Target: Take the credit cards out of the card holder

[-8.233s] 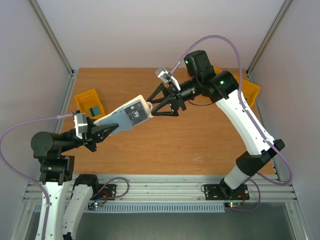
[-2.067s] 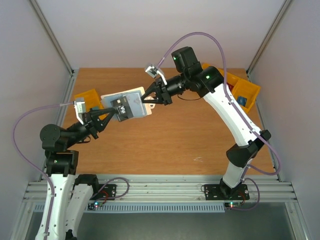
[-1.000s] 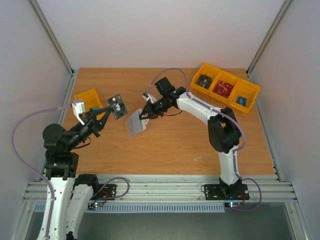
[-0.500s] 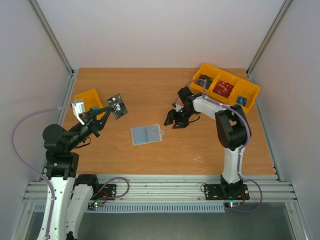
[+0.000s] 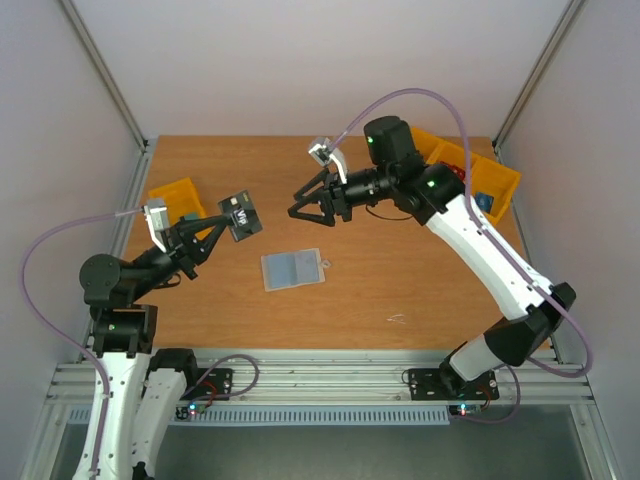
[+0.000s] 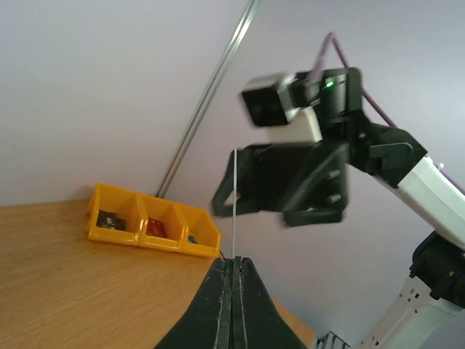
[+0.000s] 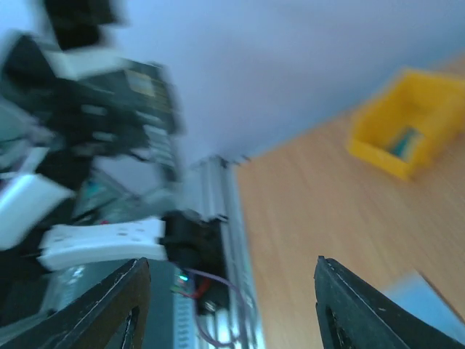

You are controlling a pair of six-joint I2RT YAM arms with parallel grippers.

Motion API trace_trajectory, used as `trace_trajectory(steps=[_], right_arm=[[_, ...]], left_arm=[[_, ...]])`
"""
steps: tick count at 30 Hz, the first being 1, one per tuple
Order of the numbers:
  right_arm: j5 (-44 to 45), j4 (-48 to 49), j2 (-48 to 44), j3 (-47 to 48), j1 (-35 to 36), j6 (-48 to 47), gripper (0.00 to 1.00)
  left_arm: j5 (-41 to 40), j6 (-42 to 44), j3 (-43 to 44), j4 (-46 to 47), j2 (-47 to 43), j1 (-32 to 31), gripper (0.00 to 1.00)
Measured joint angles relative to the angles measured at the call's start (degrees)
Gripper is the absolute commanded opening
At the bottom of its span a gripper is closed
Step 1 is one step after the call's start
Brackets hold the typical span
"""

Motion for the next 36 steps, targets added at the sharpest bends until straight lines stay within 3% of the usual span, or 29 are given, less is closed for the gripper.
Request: trace_trajectory(steps=[3,9,13,16,22,23,24,27,32,36], right_arm=[[-8.31,5.38,-2.05,1.66,2.38,0.59,0.65],[-11.91,7.74,1.51,4.26,6.27,1.14,0.58],[-12.48,7.63,5.42,5.55,8.11,2.16,0.22],[-13.99,7.76,7.87,7.5,9.07,2.86,0.05],[-14.84,7.98,8.52,8.44,9.35,4.55,0.01],[-14.86,8.11,8.52,8.44,9.09,4.9,0.01],[-14.93,8.37,8.55,8.44,8.83,5.68,0.01],[-15.15,9.49,8.85,8.46,6.51,8.74,0.01],[-14.4,10.32,11.45,9.25,-4.11,18.27,0.01],[-10.01,6.16,15.96,9.27,-20.41,24.94,0.01]], left_arm=[[1.18,-0.72,0.0,1.11,0.0,0.0,0.0],[2.51,-1.81,0.0,3.13,0.0,0.0,0.0],[2.75,-2.27,-0.07,4.2,0.0,0.0,0.0],[2.75,-2.67,-0.28,4.76,0.02,0.0,0.0],[2.6,-3.39,-0.5,5.79,0.2,0.0,0.0],[2.4,-3.39,-0.61,5.73,0.2,0.0,0.14],[2.1,-3.3,-0.68,5.51,0.2,0.0,0.38],[-2.01,-1.84,-0.83,1.27,-0.17,0.0,0.95],[-9.97,-0.26,-4.07,-7.78,-1.14,0.42,0.99],[-16.87,-0.26,-8.07,-13.7,-1.81,2.62,0.99]])
